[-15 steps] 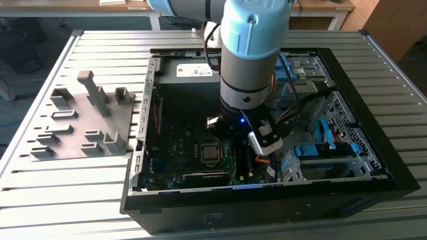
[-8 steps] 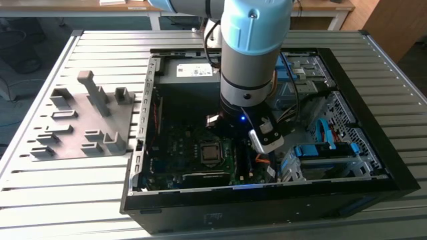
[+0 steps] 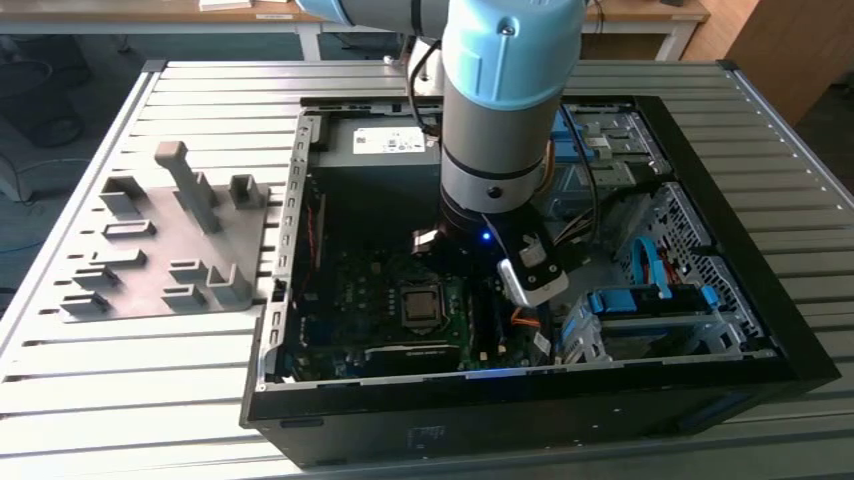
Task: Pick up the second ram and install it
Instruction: 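Insert the second ram into the second slot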
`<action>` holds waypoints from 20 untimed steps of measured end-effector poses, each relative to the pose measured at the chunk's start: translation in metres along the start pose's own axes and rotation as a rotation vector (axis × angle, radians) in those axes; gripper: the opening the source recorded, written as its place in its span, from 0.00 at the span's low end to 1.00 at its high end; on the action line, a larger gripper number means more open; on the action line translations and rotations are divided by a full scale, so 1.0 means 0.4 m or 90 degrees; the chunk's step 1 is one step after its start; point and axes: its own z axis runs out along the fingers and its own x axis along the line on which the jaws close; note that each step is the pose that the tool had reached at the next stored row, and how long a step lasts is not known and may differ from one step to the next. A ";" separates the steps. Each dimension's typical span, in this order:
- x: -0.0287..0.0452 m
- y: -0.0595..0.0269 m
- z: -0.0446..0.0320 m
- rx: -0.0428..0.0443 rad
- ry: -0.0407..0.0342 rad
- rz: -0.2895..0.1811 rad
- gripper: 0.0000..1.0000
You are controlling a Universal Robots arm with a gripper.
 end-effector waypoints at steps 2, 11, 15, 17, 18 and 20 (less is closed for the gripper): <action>-0.001 0.000 0.000 -0.0001 0.0000 0.000 0.14; 0.001 0.000 0.001 0.0009 -0.0002 0.000 0.14; 0.001 0.002 0.003 0.0010 -0.0002 0.000 0.14; 0.001 0.006 0.005 0.0012 -0.0002 0.000 0.14; 0.001 0.008 0.005 0.0012 -0.0002 0.000 0.14; 0.001 0.008 0.006 0.0014 -0.0002 0.000 0.14</action>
